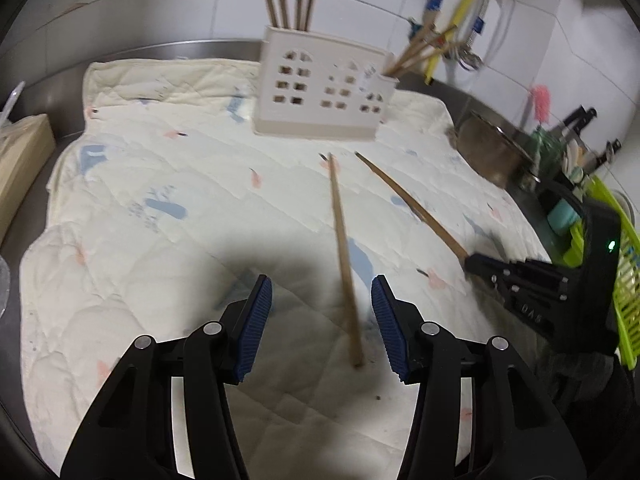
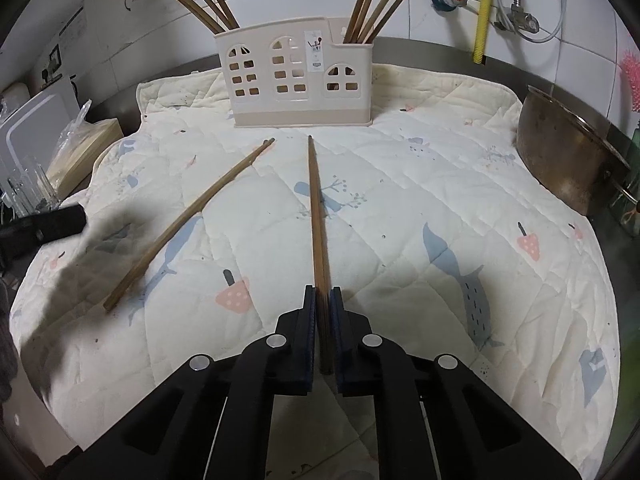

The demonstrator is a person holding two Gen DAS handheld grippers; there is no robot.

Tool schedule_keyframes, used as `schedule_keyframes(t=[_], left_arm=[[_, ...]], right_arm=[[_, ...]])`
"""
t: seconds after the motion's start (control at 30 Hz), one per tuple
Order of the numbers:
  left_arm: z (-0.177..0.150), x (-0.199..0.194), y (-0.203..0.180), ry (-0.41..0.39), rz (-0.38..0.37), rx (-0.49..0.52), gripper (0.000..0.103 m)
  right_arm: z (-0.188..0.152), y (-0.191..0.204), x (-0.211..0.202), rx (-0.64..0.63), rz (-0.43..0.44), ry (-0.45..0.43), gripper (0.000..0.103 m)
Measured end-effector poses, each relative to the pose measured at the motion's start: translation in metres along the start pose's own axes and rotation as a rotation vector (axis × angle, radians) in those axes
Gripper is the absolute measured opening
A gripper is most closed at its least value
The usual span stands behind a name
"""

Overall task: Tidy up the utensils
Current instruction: 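Close the right gripper on a chopstick while the left gripper grasps the other, then lift both held chopsticks upright and carry them over the white holder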

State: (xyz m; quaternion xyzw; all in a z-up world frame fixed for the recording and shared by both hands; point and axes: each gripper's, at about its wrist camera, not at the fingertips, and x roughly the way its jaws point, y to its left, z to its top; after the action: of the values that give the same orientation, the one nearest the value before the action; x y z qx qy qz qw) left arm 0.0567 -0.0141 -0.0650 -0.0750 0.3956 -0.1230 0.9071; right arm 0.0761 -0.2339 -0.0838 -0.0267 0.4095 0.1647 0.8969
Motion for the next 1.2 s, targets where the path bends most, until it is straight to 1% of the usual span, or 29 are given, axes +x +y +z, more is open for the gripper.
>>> schedule_keyframes(t=[0.1, 0.37, 0.43, 0.57, 0.73, 0.93, 0.97, 1.1, 1.2], left_arm=[[-0.002, 0.008, -0.008, 0.017, -0.013, 0.021, 0.049], [-0.004, 0.031, -0.017, 0.055, -0.036, 0.033, 0.025], [-0.005, 0.034, -0.017, 0.062, -0.039, 0.031, 0.023], [-0.006, 0.041, -0.016, 0.072, -0.028, 0.023, 0.022], [-0.007, 0.047, -0.014, 0.089, -0.025, 0.010, 0.020], [-0.005, 0.051, -0.015, 0.096, 0.010, 0.022, 0.007], [-0.004, 0.050, -0.015, 0.098, 0.011, 0.021, 0.006], [0.000, 0.041, -0.017, 0.081, 0.010, 0.029, 0.006], [0.008, 0.026, -0.018, 0.046, 0.008, 0.041, 0.006]], right_arm=[[0.002, 0.002, -0.006, 0.003, 0.008, -0.016, 0.007], [0.014, 0.005, -0.037, 0.011, 0.021, -0.104, 0.006], [0.017, 0.005, -0.044, 0.011, 0.023, -0.123, 0.006], [0.024, 0.008, -0.056, 0.008, 0.026, -0.159, 0.007], [0.028, 0.011, -0.063, 0.003, 0.033, -0.177, 0.007], [0.031, 0.011, -0.065, 0.001, 0.031, -0.183, 0.007], [0.032, 0.011, -0.065, 0.001, 0.032, -0.184, 0.007], [0.036, 0.012, -0.068, -0.006, 0.028, -0.192, 0.007], [0.040, 0.013, -0.070, -0.012, 0.025, -0.201, 0.007]])
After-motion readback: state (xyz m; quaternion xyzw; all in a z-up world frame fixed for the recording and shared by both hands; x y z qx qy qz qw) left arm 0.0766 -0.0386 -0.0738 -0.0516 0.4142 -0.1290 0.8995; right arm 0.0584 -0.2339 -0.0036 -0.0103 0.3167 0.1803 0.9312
